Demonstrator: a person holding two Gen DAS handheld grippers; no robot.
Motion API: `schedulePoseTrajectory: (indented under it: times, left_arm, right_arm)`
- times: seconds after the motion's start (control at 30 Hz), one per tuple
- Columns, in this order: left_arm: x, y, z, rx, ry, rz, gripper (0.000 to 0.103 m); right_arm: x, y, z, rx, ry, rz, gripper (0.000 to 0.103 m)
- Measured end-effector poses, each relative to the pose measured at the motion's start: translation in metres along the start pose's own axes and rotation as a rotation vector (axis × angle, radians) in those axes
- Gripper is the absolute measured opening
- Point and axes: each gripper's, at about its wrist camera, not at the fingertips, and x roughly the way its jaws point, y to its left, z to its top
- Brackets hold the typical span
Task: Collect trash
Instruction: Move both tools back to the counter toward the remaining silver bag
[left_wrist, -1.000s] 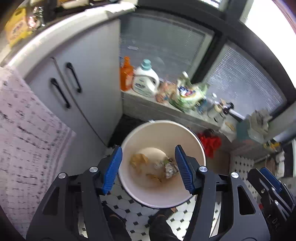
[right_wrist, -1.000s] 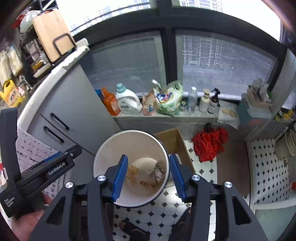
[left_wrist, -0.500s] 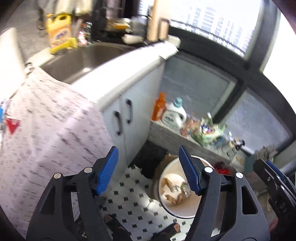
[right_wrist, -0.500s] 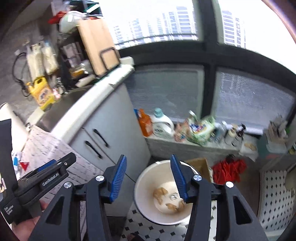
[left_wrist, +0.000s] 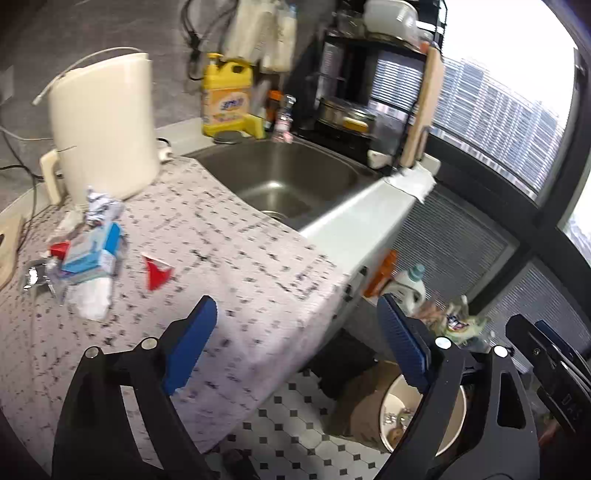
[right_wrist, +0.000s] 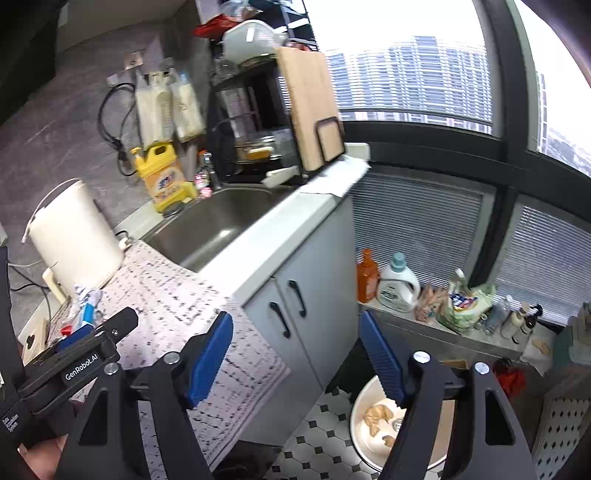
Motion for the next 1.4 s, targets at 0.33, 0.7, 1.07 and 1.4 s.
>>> schedulePoseTrajectory:
  times: [0.33,0.7,1.07,1.4]
  left_arm:
    - [-0.018,0.092,0.018,-0.129,-0.062,0.141,0.097]
    - [-0.025,0.179,0.024,-0.218,-0.093,0.247,0.097]
    - [-0.013,0.271,0.020,-0.286,-0.060,0.350,0.097]
    - [0.013,0.316,0.005,-0.335,0.026,0.369,0.097]
  right_arm:
    - [0.013,0.075,0.004,-0.053,-0.010,0.104,0.095]
    - [0.036,0.152,-0.006,-0.105,0.006,0.190,0.090]
    - [0.070,0.242,-0.028,-0.167,0.079,0.312,0.076]
    - [0.093,0.297,-0.047,-0.239,0.149,0.365,0.072]
